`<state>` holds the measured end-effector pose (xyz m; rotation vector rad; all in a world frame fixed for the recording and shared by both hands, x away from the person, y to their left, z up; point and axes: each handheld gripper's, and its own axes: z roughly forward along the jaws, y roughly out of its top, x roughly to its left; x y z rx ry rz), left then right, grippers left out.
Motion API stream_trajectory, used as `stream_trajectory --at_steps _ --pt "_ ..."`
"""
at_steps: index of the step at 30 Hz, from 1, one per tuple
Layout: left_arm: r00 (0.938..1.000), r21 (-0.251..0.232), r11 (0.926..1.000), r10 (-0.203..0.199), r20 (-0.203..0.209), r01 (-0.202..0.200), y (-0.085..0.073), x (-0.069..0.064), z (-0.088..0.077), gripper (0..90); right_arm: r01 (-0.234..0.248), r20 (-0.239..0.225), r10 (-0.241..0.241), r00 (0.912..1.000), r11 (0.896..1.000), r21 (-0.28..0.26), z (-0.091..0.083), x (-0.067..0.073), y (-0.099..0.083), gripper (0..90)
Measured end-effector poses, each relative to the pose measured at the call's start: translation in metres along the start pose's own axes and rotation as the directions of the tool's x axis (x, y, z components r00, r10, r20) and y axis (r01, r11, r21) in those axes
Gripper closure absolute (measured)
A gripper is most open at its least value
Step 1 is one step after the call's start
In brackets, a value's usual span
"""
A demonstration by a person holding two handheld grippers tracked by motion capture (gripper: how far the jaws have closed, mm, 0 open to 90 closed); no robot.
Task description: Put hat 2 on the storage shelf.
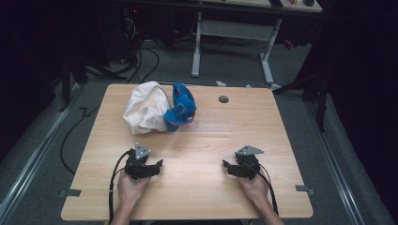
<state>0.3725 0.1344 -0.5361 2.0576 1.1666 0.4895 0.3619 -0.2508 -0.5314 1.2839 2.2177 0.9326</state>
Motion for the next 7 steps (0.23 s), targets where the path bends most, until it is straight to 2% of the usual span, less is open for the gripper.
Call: stream_trajectory --at_steps 7 --pt "0.9999 0.001 1.0000 -0.009 -0.012 0.009 -0.0002 -0.0008 0.0000 22.0 -0.008 0.006 0.008 1.0000 1.000 0.001 -0.0009 -0.0005 -0.0008 33.8"
